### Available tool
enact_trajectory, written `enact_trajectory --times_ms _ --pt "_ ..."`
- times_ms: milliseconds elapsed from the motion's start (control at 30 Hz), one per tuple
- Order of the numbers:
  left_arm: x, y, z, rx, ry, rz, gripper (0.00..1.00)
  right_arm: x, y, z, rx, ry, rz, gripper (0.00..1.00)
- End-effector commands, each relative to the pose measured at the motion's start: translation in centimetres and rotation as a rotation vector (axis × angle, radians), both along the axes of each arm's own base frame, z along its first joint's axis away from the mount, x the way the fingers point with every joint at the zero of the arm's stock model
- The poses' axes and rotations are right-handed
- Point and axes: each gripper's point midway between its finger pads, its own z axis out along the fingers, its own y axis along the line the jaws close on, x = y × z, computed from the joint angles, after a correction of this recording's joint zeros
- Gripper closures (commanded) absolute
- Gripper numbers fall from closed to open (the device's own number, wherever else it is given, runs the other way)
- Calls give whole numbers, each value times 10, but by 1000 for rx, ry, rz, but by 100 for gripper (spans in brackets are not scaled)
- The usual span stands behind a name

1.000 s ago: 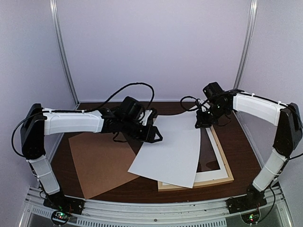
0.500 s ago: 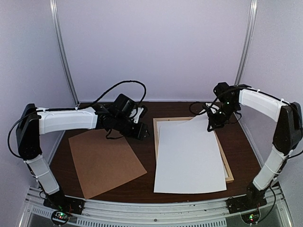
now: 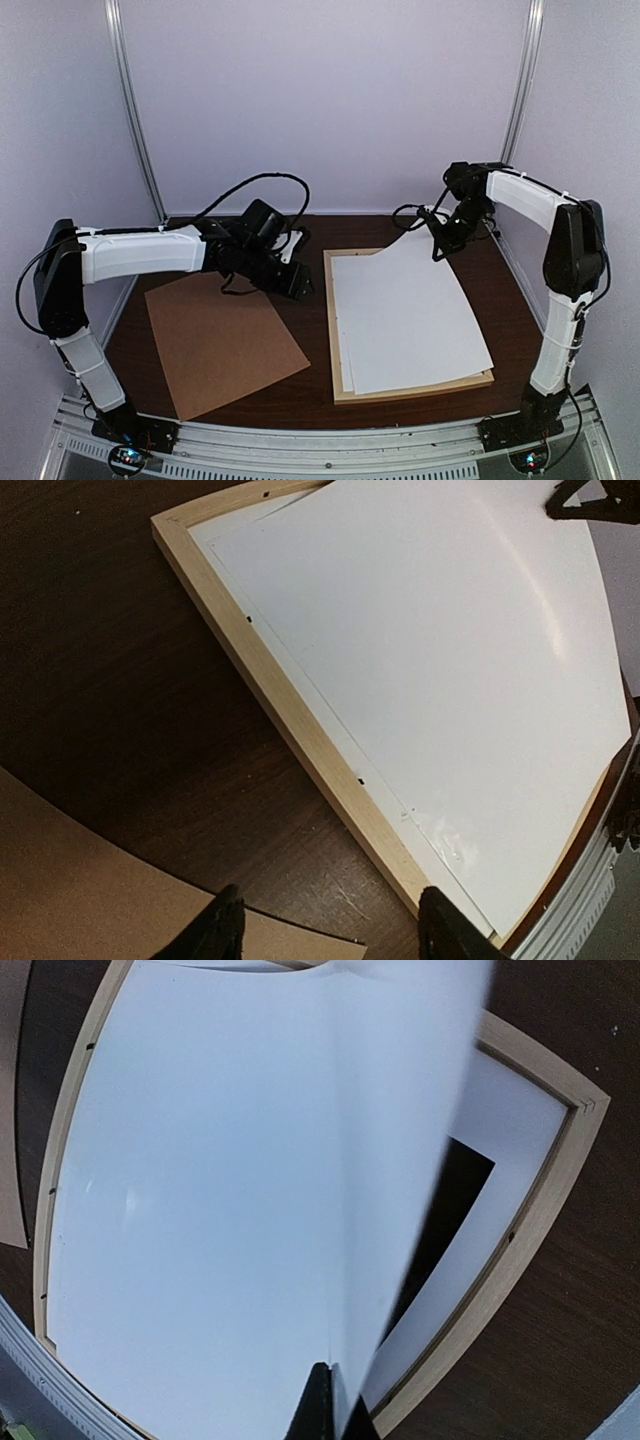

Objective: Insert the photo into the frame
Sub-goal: Place the photo on the mat board.

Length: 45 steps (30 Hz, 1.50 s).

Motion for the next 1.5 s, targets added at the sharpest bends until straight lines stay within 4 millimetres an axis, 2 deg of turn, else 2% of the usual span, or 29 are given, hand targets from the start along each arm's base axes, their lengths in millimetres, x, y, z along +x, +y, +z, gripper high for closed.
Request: enact_trajectory --times_ms 0,233,433,1033,1300,1467 --pt "4 1 16 -1 -32 -8 37 2 -1 -3 17 31 -11 100" --pt "4 4 13 11 -30 -8 19 21 -3 -7 111 39 -118 100" --pt "4 6 12 14 -41 -9 3 29 -2 -12 138 48 -130 100" --pt "9 16 10 49 -57 25 2 22 4 -38 166 114 -132 100" --pt "10 17 8 58 -55 30 2 18 3 -42 166 132 -150 100" --pt "10 17 7 62 -53 33 2 17 -1 -46 142 134 -167 95"
